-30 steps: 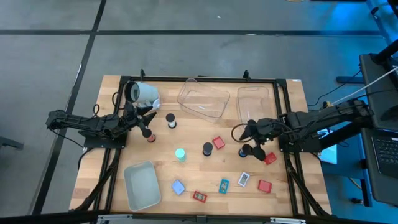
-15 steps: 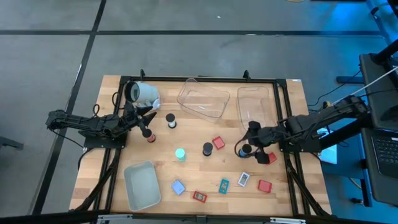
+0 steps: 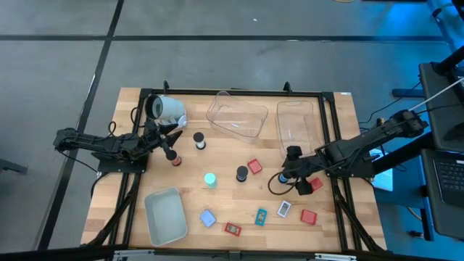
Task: Pick & Place Office items
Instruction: Put the light blue hourglass into the right transparent bin
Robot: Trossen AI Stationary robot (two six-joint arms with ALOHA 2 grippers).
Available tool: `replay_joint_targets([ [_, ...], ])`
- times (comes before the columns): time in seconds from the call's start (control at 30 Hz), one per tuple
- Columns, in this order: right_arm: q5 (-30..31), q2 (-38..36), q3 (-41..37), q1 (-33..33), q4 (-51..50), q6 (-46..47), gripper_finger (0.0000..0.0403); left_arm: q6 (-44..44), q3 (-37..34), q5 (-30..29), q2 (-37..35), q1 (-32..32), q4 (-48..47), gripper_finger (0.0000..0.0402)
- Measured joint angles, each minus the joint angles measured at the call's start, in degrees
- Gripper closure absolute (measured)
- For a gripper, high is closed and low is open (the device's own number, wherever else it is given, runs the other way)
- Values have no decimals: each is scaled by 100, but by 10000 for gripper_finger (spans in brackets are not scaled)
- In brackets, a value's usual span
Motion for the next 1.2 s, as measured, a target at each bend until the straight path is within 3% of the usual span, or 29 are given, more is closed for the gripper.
replay_joint_targets([
  [0.4,0,102,-2,0,-174,2,60,11,0,0,0,1,1,190],
  [0.87,203,98,-2,0,-172,-89,185,11,-1,0,0,0,0,190],
  [1.03,196,96,-2,0,-169,-129,188,11,0,-2,0,-1,1,190],
  [1.2,195,96,-4,0,-176,-53,164,11,0,-1,0,0,0,190],
])
